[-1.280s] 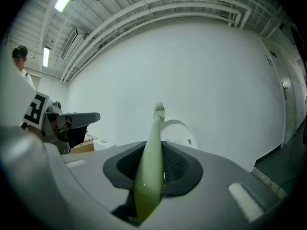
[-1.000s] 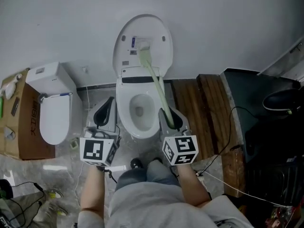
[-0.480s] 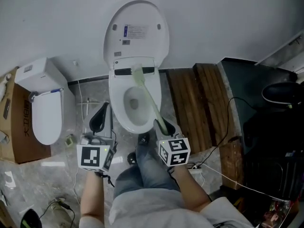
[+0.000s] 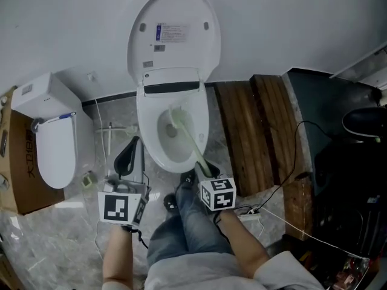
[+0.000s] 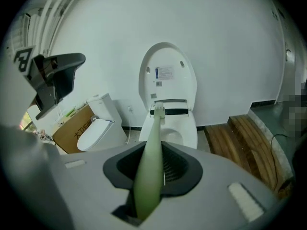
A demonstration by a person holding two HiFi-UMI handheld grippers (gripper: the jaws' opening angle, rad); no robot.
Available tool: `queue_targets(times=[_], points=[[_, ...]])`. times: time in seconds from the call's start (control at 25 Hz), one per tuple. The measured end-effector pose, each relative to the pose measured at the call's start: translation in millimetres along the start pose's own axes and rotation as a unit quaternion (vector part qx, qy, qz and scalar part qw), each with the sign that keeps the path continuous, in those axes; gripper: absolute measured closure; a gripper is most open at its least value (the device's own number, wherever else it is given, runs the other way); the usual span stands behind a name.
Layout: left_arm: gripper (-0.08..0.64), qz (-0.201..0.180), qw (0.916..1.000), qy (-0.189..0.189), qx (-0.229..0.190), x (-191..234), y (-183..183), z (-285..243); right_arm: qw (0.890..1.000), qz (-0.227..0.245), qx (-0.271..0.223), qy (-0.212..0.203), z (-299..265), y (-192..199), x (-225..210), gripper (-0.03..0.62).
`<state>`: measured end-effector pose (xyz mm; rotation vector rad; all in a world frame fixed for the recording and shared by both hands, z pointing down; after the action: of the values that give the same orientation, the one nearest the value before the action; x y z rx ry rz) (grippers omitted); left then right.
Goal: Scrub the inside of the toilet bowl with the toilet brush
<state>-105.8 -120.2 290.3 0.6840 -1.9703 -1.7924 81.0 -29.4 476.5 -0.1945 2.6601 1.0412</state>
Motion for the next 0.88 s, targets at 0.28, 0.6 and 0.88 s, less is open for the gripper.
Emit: queue_targets(times=[0.28, 0.6, 0.88], points=[[0.557, 0.008, 0.9999, 0.006, 0.008, 2.3, 27.7, -23.3, 0.998, -0.012, 0.057, 0.002, -50.9, 25.2, -20.0, 0.503], [0.557, 0.009, 0.9998, 0.009, 0.016, 7.0, 60.7, -42.0, 0.992, -0.052, 0.115, 0.007, -105.4, 53.5, -42.9, 0.503], [0.557, 0.016, 0.9995, 0.002, 0.027, 15.6, 88.9, -57.3, 0.988, -0.062, 0.144, 0.009, -150.3, 63.4, -54.3, 0.503]])
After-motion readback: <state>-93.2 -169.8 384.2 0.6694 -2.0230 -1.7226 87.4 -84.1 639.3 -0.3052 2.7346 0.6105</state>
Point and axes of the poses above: the fingertips, and each gripper's own axes: z backward along the fingers, x to its left, y out of its underside, the point moved 2 cm from there along z, backward along the fingers, and after that the axes turned 9 degrees about -z, right-handed, at the moved point
